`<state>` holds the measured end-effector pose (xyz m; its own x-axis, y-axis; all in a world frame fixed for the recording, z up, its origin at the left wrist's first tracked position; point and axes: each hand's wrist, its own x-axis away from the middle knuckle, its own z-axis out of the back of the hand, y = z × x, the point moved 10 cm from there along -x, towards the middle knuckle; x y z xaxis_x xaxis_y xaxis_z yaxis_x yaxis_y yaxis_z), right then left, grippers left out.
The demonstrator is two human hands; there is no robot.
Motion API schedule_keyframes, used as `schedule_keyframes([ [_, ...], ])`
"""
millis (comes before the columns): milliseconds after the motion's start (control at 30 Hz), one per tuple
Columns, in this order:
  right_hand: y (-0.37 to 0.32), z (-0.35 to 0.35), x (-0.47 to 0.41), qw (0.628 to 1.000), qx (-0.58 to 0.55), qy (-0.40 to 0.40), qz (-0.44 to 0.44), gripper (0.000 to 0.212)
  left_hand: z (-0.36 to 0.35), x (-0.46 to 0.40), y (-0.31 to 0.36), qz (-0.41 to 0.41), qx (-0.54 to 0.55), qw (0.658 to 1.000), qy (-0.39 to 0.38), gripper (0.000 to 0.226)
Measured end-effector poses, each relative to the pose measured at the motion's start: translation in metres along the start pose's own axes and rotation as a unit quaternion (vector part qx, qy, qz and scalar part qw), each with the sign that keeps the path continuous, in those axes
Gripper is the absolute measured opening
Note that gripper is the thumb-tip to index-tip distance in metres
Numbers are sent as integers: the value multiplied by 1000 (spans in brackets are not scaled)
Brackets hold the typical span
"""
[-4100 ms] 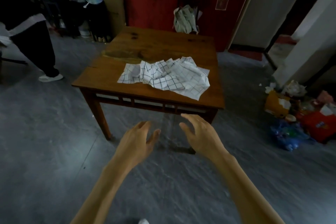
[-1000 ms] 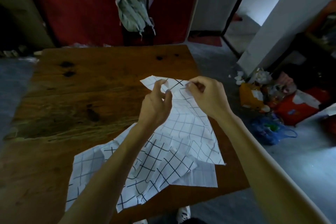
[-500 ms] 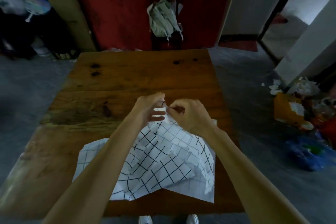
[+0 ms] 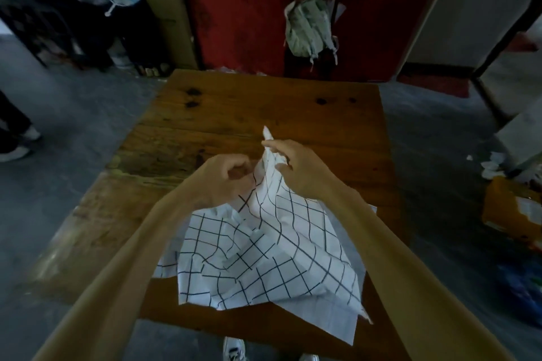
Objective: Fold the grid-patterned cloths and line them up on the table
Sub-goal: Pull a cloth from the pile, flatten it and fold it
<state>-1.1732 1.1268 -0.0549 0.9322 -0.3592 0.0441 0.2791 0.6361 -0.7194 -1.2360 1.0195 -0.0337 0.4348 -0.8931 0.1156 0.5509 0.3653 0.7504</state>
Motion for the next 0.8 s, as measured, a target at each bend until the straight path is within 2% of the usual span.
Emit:
schedule_keyframes([
  [67, -14, -23, -15, 996, 62, -69, 13, 69, 7, 8, -8, -12, -17, 1000, -20, 13],
  [133, -28, -43, -30, 980, 167, -103, 45, 80, 14, 15, -18, -24, -23, 999, -42, 11],
  [200, -39, -57, -45, 960, 244, -112, 81, 67, 24, 19, -29, -31, -22, 998, -45, 12],
  [300, -41, -64, -59, 941, 304, -122, 87, 31, 48, 21, -46, -38, -38, 999, -11, 14],
  [367, -33, -58, -63, 941, 312, -121, 55, 31, 62, 19, -57, -39, -66, 997, 14, 11],
  [467, -16, -34, -66, 957, 276, -85, -8, 32, 78, 7, -70, -25, -126, 990, 57, 8],
  [600, 8, 6, -64, 958, 272, -64, -66, 16, 91, -23, -55, -45, -162, 979, 116, 10],
  [800, 28, 120, -53, 953, 257, 97, -129, 18, 111, -88, 19, -104, -192, 959, 179, 6],
])
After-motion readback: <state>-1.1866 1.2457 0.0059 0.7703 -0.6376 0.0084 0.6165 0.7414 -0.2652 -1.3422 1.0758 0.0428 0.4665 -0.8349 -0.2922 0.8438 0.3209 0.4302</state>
